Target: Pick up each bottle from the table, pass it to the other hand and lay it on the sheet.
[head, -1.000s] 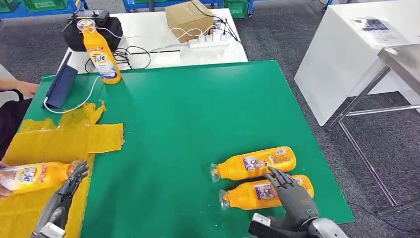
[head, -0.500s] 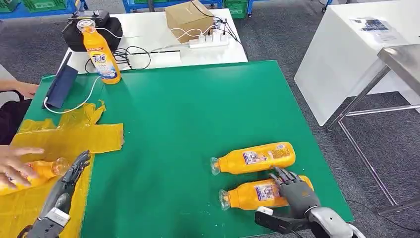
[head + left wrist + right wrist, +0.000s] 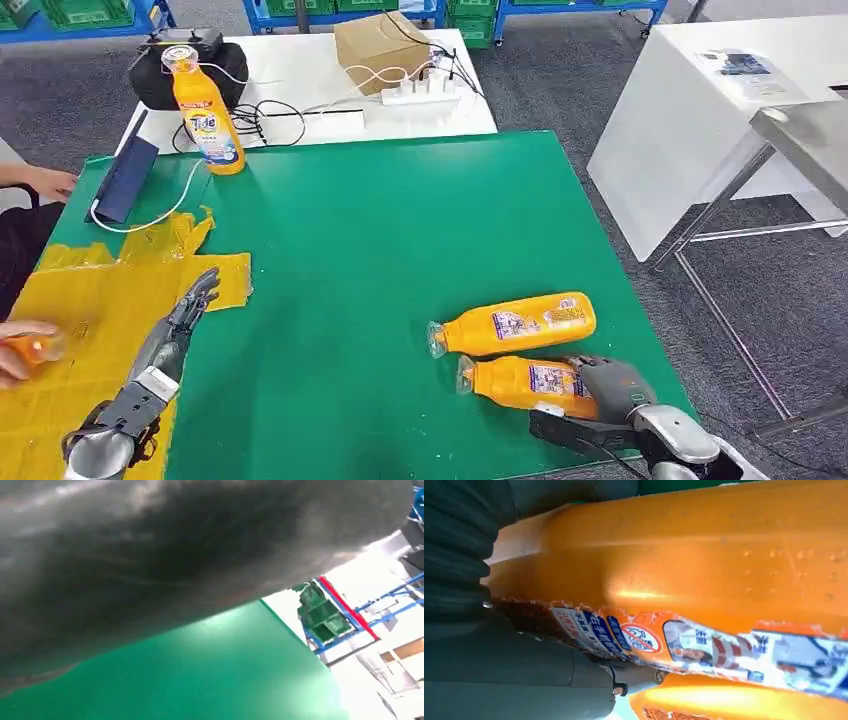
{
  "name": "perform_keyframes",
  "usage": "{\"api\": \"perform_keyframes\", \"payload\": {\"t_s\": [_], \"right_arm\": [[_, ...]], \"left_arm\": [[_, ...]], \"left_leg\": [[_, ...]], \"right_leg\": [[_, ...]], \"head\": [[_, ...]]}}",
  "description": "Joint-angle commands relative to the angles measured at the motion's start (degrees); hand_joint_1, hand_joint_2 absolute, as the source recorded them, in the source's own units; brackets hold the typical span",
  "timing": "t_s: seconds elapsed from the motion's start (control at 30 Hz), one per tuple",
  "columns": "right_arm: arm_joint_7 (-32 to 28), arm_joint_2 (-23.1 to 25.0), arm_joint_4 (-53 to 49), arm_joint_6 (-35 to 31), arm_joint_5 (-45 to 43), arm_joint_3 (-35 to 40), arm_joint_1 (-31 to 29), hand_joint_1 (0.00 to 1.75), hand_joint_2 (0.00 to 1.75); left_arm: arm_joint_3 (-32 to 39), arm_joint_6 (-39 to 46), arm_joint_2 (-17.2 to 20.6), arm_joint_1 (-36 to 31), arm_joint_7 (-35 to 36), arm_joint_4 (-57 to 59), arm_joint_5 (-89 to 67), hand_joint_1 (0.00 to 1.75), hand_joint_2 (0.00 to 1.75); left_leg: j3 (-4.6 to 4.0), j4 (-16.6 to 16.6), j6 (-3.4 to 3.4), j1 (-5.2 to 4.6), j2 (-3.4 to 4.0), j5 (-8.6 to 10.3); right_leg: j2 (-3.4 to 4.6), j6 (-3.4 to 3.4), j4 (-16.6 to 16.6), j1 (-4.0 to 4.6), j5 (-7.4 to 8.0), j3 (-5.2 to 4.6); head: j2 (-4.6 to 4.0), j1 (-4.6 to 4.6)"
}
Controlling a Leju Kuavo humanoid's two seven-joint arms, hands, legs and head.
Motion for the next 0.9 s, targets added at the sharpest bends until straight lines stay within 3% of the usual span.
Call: {"api": "perform_keyframes", "payload": {"t_s": [0.03,0.27,0.3,0.4,0.43,0.53,0.57,0.73,0.9], "right_arm": [[-8.29,8.95,12.34,1.61,-12.87,-0.54,-2.34,1.75,1.75],[-8.28,8.77,12.12,1.53,-12.86,-0.9,-1.21,1.75,1.75],[-17.3,12.23,10.88,-0.59,-19.86,-6.5,-0.56,1.75,1.75],[-27.96,22.45,-2.44,-3.75,-28.01,-18.06,2.86,1.75,1.75],[-28.62,26.89,-10.28,-1.75,-31.51,-21.37,5.21,1.75,1.75],[-28.35,32.52,-19.47,0.6,-31.81,-20.66,7.46,1.75,1.75],[-28.08,33.28,-19.99,0.76,-31.35,-19.31,7.56,1.75,1.75],[-27.44,34.45,-17.41,-0.37,-29.43,-11.75,5.35,1.75,1.75],[-27.16,35.64,-14.44,-0.27,-29.61,-8.81,2.81,1.75,1.75]], "left_arm": [[0.88,-0.81,2.55,4.57,0.2,-2.01,2.73,0.0,0.0],[0.83,-0.8,2.08,3.72,0.2,-1.21,2.25,0.0,0.0],[1.98,-1.02,1.93,4.72,0.2,-1.72,2.91,0.0,0.0],[7.06,-4.99,0.72,12.5,0.2,-8.68,7.31,0.0,0.0],[9.67,-10.05,-2.42,14.4,1.47,-11.83,10.5,0.0,0.0],[8.41,-17.48,-9.46,13.88,5.73,-18.23,18.21,0.0,0.0],[6.68,-17.45,-10.53,13.58,9.07,-19.68,20.58,0.0,1.75],[-4.59,-15.47,-9.58,12.44,13.57,-25.06,26.88,0.0,1.75],[-9.0,-14.76,-8.13,11.85,13.51,-24.15,26.54,0.0,1.75]], "left_leg": [[0.11,-0.18,0.14,0.02,0.3,0.03],[0.17,-0.17,0.15,0.01,0.49,0.03],[0.21,-0.15,0.13,0.07,0.53,0.0],[0.33,-0.11,0.08,0.15,0.86,-0.1],[0.44,-0.08,0.04,0.22,1.0,-0.19],[0.16,-0.06,0.03,0.15,0.84,-0.12],[0.02,-0.1,0.04,0.09,0.74,-0.01],[-1.08,0.0,0.05,0.0,-0.34,0.44],[-1.17,-0.06,0.01,-0.05,-0.15,0.47]], "right_leg": [[0.35,-0.07,-0.22,0.06,0.19,0.1],[0.5,-0.17,-0.21,0.07,0.29,-0.02],[0.54,-0.17,-0.22,0.12,0.29,0.04],[0.86,-0.17,-0.19,0.2,0.29,0.08],[0.98,-0.18,-0.16,0.26,0.24,0.23],[0.82,-0.13,0.05,0.19,0.46,0.51],[0.74,-0.2,0.12,0.14,0.43,0.26],[-0.25,-0.13,0.39,0.05,0.38,-0.62],[-0.02,-0.14,0.39,-0.01,0.45,-0.72]], "head": [[0.0,0.02],[0.0,0.0],[0.0,-0.02],[0.0,0.0],[0.0,0.02],[0.0,0.0],[0.0,-0.07],[0.0,0.0],[0.0,-0.02]]}}
